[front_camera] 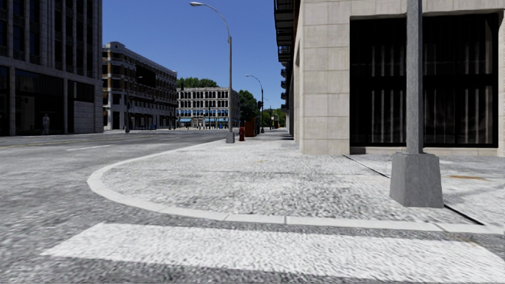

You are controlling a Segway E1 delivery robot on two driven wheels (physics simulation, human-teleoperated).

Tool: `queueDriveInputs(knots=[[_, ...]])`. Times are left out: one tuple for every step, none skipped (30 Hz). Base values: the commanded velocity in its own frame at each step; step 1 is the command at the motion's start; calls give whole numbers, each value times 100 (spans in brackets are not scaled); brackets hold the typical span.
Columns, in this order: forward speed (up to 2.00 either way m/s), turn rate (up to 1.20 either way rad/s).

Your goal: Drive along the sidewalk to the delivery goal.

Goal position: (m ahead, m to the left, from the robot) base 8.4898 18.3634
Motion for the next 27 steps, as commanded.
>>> queueDriveInputs(knots=[[155,0],[155,0],[155,0],[155,0],[155,0],[156,0],[156,0],[157,0],[159,0],[160,0],[162,0],[162,0],[165,0],[167,0],[167,0],[168,0],[168,0],[168,0],[168,0],[168,0],[168,0],[168,0],[168,0],[167,0],[166,0],[166,0],[166,0]])
